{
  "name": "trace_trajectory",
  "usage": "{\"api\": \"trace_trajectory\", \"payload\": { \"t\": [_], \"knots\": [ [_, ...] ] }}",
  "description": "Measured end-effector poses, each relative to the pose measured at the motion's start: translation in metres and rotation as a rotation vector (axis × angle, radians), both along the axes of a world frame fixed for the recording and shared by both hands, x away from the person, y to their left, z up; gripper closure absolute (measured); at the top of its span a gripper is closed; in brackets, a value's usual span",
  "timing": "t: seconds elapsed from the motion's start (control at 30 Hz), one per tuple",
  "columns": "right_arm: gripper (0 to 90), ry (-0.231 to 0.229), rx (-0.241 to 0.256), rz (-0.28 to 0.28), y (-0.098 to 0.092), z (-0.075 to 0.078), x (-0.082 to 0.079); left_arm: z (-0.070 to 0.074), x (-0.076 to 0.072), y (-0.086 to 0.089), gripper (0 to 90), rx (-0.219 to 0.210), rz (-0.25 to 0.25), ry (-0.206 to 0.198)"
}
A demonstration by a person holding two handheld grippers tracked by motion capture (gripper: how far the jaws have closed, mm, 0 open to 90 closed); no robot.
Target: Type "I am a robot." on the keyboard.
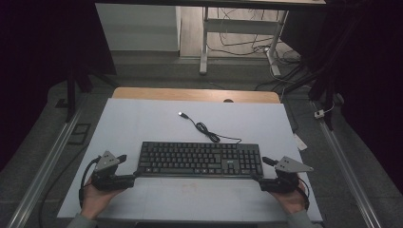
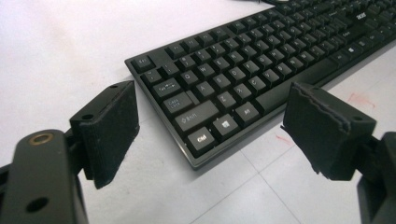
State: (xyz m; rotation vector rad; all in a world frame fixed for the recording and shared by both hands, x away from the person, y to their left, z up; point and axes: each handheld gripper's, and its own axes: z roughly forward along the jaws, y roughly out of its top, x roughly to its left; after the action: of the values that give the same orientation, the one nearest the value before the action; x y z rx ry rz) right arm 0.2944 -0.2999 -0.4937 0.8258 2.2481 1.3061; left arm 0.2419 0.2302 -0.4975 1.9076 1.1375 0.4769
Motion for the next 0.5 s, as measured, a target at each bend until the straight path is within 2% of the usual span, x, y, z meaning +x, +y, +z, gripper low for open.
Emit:
{"api": "trace_trajectory", "payload": {
  "t": [0.1,0.23,0.3,0.4,0.5],
  "knots": [
    [24.0,0.009,0.003,0.006,0.003,-0.001,0.001,0.005,0.005,-0.003,19.7,-0.007,0.004,0.011],
    [24.4,0.006,-0.019,0.037,0.013,-0.004,0.000,0.016,0.014,-0.010,19.9,0.024,-0.009,0.022],
    [24.5,0.007,-0.017,0.040,0.015,-0.004,0.000,0.024,0.017,-0.012,20.4,0.037,-0.015,0.007],
    [24.7,0.004,-0.015,0.050,0.020,-0.004,0.002,0.029,0.020,-0.014,21.8,0.032,-0.027,-0.011],
    [24.7,0.011,-0.016,0.053,0.023,-0.004,0.004,0.028,0.024,-0.014,21.8,0.008,-0.024,-0.010]
  ]
}}
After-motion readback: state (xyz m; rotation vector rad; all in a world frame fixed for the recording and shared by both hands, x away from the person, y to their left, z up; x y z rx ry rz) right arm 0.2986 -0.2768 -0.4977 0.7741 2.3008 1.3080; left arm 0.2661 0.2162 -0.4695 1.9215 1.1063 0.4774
